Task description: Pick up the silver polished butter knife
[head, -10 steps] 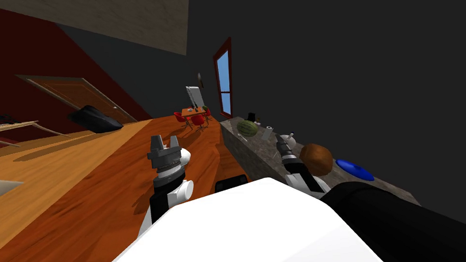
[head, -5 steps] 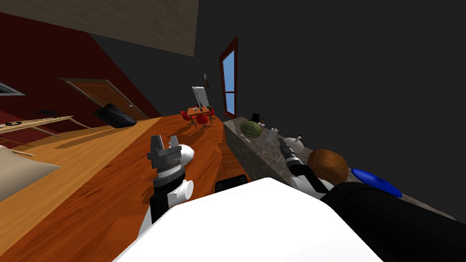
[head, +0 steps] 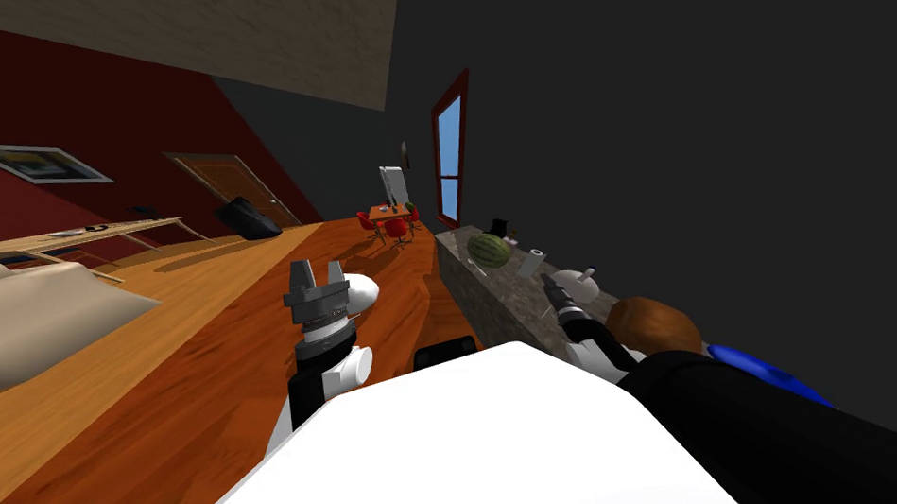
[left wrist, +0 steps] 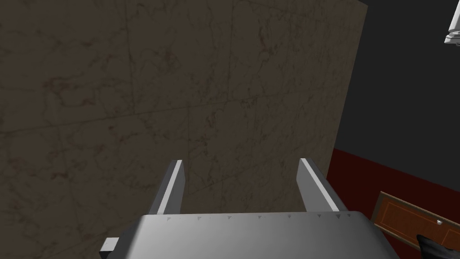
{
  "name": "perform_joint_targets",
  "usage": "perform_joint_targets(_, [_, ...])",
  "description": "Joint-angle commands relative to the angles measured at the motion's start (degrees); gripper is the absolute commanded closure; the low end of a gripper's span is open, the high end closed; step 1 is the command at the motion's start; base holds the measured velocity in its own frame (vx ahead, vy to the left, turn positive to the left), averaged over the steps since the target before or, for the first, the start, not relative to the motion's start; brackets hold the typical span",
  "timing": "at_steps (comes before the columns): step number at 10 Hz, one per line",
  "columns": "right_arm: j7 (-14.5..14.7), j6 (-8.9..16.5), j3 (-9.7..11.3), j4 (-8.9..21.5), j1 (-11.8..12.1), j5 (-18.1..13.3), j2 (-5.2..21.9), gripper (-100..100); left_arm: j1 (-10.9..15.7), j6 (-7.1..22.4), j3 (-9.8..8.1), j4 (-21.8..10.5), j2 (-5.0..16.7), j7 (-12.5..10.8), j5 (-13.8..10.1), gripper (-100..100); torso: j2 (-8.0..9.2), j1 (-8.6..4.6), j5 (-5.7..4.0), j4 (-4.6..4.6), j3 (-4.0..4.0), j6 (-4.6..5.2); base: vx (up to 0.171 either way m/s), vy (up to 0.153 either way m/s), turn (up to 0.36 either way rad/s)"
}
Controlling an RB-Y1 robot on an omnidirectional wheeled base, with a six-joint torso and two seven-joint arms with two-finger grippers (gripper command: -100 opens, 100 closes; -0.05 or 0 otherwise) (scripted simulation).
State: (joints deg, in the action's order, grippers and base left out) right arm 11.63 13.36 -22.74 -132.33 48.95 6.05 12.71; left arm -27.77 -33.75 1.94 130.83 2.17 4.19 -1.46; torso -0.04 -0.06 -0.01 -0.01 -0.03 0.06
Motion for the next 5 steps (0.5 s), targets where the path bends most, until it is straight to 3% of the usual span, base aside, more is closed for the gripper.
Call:
perform_joint_targets(1, [1.1, 2.9, -1.0, 0.1, 1.0, 0.4, 0.2, -100, 0.0, 0.0, 0.0, 0.0, 0.0, 0.0, 0.0, 0, 0.0, 0.0, 0.0, 0.0, 0.0, 0.0, 0.017, -0.007, 0.137])
perform_joint_targets(3, [1.1, 4.5, -1.0, 0.1, 1.0, 0.4, 0.2, -100, 0.0, 0.0, 0.0, 0.0, 0.0, 0.0, 0.0, 0, -0.02, -0.01, 0.0, 0.0, -0.01, -0.01, 0.012, -0.01, 0.055])
perform_joint_targets(5, [2.1, 8.3, -1.9, 0.3, 1.5, 0.8, 0.4, -100, 0.0, 0.0, 0.0, 0.0, 0.0, 0.0, 0.0, 0, -0.02, -0.02, 0.0, 0.0, -0.01, -0.04, 0.018, -0.014, 0.122])
